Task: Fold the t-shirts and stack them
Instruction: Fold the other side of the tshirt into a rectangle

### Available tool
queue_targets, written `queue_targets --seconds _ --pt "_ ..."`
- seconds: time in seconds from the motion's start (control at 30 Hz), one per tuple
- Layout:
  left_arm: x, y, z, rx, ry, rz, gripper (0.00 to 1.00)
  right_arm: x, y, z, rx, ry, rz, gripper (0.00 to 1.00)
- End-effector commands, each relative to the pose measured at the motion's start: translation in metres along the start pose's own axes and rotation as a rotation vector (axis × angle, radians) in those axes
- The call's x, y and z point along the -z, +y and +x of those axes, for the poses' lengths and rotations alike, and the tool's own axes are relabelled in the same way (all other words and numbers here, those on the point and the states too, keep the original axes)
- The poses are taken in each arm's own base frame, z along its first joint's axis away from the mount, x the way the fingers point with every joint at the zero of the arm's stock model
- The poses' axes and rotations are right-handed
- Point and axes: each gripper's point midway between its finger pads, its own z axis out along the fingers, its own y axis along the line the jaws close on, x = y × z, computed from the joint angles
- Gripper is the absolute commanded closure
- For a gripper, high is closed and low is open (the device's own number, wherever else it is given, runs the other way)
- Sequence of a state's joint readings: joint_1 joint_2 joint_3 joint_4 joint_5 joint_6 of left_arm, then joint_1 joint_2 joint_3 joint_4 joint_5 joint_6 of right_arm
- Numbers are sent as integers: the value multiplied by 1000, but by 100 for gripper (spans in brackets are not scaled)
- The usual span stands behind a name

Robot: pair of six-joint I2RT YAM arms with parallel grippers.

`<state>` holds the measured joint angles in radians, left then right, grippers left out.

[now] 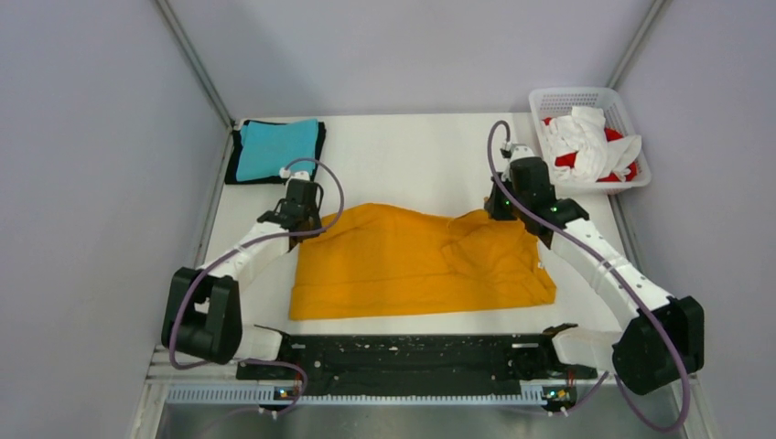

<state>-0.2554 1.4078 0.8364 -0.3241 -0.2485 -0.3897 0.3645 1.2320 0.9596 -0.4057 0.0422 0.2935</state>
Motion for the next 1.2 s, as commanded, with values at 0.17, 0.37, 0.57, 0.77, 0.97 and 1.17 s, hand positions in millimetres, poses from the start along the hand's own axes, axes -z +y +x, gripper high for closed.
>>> queue_targets --seconds 0.17,0.37,0.57,0.77,0.97,1.17 --pt "28 23 -3 105 -139 -58 100 38 3 35 0 93 -45 100" --pt "35 17 3 140 -170 -1 100 52 -5 53 -23 127 -15 100" --pt "37 15 12 166 -172 11 100 68 -13 52 -27 116 25 100" --pt "43 18 22 206 -178 12 100 74 -14 61 -35 156 24 100" --pt "42 21 41 244 -142 8 97 79 -17 75 -52 194 35 100" --pt "43 23 60 306 -100 -7 74 69 -20 101 -102 262 55 100"
